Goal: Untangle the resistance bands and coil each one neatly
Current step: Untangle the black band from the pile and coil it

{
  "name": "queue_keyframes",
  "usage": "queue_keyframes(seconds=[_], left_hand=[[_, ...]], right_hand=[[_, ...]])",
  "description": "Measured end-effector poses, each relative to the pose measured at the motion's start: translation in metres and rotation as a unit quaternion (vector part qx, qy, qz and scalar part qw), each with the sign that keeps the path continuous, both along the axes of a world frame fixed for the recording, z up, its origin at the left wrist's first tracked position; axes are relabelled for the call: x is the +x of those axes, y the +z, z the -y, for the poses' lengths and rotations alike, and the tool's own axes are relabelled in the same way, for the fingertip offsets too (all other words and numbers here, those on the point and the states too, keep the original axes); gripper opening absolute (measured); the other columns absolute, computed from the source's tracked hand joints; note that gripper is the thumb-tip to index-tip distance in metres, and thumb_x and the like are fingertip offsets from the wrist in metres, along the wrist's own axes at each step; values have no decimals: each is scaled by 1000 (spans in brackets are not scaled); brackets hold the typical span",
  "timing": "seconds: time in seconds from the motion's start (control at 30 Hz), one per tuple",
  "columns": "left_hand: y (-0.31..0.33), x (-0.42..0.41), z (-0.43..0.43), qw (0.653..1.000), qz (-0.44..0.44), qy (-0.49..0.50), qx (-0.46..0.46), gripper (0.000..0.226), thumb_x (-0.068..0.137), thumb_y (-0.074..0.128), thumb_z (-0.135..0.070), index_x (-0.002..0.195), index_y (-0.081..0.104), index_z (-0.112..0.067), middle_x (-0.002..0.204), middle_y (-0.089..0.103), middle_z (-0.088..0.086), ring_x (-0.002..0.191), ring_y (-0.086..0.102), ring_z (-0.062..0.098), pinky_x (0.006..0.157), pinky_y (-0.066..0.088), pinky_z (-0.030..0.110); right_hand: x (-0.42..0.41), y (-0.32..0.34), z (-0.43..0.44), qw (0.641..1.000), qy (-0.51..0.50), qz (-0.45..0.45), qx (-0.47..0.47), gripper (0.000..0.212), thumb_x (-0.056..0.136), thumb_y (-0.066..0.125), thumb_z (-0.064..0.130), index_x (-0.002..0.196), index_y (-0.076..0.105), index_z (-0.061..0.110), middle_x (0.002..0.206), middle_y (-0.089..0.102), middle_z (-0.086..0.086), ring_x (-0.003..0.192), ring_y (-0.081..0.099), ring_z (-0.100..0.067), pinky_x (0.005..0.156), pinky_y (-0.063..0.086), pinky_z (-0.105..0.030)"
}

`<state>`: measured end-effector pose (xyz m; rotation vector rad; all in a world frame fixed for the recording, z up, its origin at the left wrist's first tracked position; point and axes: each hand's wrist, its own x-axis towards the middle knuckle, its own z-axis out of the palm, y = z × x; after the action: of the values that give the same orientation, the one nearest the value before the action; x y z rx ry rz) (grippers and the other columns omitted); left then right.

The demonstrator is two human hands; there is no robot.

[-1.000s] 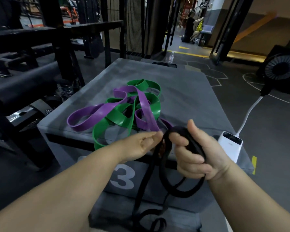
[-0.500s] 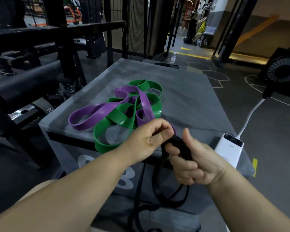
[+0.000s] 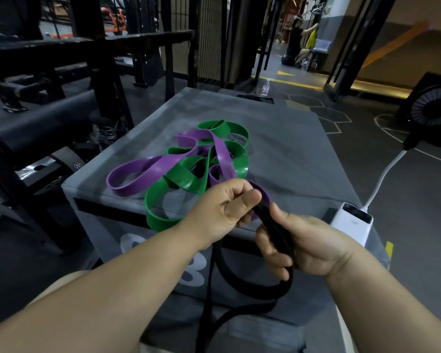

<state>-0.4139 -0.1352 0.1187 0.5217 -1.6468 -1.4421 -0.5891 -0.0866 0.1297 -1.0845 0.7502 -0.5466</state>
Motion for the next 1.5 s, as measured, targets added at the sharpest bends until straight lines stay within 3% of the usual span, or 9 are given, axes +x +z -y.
queue_keyframes(seconds=[0.2, 0.33, 0.57, 0.67, 0.83, 0.93, 1.2, 1.33, 1.5], left_hand=[[-12, -1, 2, 994, 92, -34, 54, 35, 82, 71, -42, 83, 55, -11, 60, 62, -4, 56, 58, 19, 58, 49, 24], [-29, -10, -7, 975, 193, -78, 82, 15, 99, 47, -32, 87, 48, -25, 72, 58, -8, 56, 55, -10, 67, 43, 7], [-47, -28, -28, 963, 181, -139, 146, 55, 68, 53, -62, 93, 32, -18, 82, 53, 1, 61, 53, 10, 64, 46, 22], [-41, -25, -25, 960, 207, -141, 127, 48, 79, 66, -44, 99, 34, -14, 78, 47, -2, 59, 49, 1, 59, 43, 18], [-44, -24, -19, 962, 214, -104, 134, 11, 94, 59, -12, 91, 51, -19, 78, 56, 0, 67, 55, 8, 78, 48, 27], [-44, -25, -17, 965, 214, -69, 136, 8, 93, 60, -23, 86, 64, -24, 83, 67, -5, 87, 61, 8, 94, 45, 22], [-40, -24, -16, 969, 150, -11, 194, 16, 93, 58, -11, 104, 46, -14, 79, 57, 2, 66, 52, 11, 61, 44, 24], [-37, -22, -14, 973, 168, -3, 158, 32, 88, 60, 3, 113, 42, -8, 101, 61, 11, 83, 57, 15, 73, 52, 26], [-32, -24, -18, 980, 192, 27, 54, 25, 87, 66, -7, 101, 46, -12, 82, 67, 2, 71, 66, 10, 70, 54, 24]], right_hand=[[-16, 12, 6, 972, 10, 234, 34, 33, 99, 48, 41, 84, 56, 13, 55, 37, 4, 50, 43, -15, 62, 37, -30], [-25, 31, 2, 935, -97, 340, 10, 16, 89, 38, 12, 101, 48, 6, 72, 35, 0, 63, 38, -17, 72, 32, -34], [-48, 30, 6, 912, -223, 345, -9, 24, 107, 31, 28, 121, 44, 13, 86, 58, -12, 88, 60, -29, 107, 32, -62], [-49, 24, 11, 912, -202, 355, -44, 24, 101, 47, 36, 120, 55, 24, 71, 55, -4, 70, 60, -20, 94, 45, -62], [-47, 30, 9, 900, -282, 312, -114, 47, 77, 71, 38, 122, 57, 40, 61, 35, 5, 51, 37, -8, 54, 46, -23], [-46, 31, 11, 892, -291, 318, -134, 49, 77, 71, 26, 123, 56, 37, 64, 35, 5, 53, 35, -9, 53, 43, -22], [-44, 36, 12, 857, -425, 252, -145, 38, 89, 48, 20, 126, 52, 13, 67, 39, 6, 56, 35, -9, 51, 37, -20], [-41, 38, 12, 854, -442, 235, -141, 33, 98, 40, 20, 128, 52, 12, 67, 41, 6, 57, 36, -9, 52, 37, -19], [-21, 32, 11, 866, -438, 191, -150, 30, 102, 37, 22, 130, 50, 22, 67, 42, 4, 58, 38, -11, 56, 38, -23]])
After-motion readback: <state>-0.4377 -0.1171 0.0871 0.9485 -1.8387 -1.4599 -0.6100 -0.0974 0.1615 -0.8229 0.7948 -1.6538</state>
